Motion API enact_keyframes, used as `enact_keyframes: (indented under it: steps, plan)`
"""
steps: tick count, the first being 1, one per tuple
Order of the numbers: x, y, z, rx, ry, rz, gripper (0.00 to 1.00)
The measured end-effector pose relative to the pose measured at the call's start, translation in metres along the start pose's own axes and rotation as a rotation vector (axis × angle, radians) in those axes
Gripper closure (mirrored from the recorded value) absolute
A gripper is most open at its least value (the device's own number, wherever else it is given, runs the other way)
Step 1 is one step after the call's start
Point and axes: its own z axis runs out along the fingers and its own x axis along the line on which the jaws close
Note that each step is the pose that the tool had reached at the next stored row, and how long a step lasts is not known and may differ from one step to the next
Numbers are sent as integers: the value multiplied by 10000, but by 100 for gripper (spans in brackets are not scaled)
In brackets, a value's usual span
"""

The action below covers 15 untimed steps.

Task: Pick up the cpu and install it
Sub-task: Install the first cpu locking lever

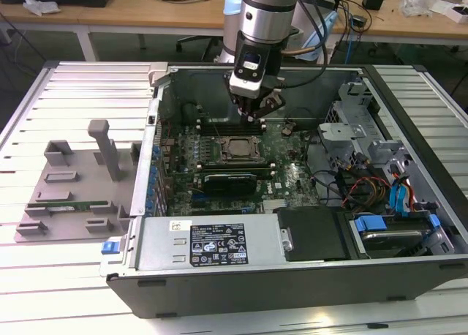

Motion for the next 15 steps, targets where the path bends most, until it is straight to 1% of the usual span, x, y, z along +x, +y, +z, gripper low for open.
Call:
enact_keyframes:
  steps: [15]
  plan:
    - [0, 0, 0, -6, -53, -606, 89]
